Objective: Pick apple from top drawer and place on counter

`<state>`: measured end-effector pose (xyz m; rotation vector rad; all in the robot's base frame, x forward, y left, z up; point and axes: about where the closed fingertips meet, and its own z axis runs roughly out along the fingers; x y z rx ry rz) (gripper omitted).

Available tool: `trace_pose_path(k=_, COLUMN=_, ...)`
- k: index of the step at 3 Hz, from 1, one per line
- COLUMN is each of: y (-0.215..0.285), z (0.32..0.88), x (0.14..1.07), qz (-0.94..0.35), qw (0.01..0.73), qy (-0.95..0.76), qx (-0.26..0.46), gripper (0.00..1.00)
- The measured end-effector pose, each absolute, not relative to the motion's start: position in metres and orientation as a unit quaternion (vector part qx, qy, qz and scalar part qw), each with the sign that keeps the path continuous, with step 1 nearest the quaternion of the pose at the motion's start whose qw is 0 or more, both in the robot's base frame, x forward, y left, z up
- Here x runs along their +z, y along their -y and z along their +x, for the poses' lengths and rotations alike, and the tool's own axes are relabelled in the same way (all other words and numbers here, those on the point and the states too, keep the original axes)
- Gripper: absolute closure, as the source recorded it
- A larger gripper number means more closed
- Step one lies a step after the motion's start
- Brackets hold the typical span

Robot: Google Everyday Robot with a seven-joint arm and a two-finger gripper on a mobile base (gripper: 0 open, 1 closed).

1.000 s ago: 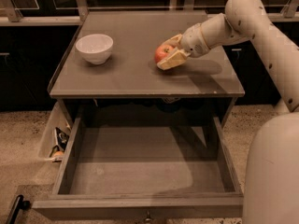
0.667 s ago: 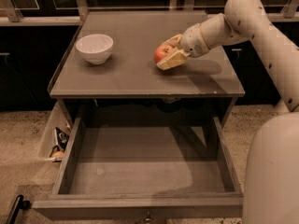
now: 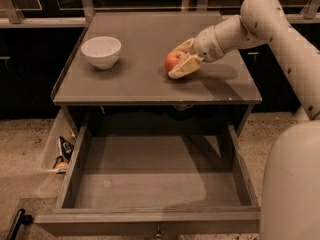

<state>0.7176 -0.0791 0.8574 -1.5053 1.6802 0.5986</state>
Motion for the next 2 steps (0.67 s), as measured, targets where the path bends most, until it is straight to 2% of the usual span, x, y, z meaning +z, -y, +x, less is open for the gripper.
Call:
trace_pose_path(k=1, y=0.0791, z=0.7176, x=0.8574, qz=-0.593, qw=0.393, qy=-0.662, qx=0.236, gripper=0.0)
trace_pose_path(k=2, y=0.079, z=0.7176, x=0.8573, qz=-0.593, qw=0.393, qy=-0.662, qx=0.236, gripper=0.0)
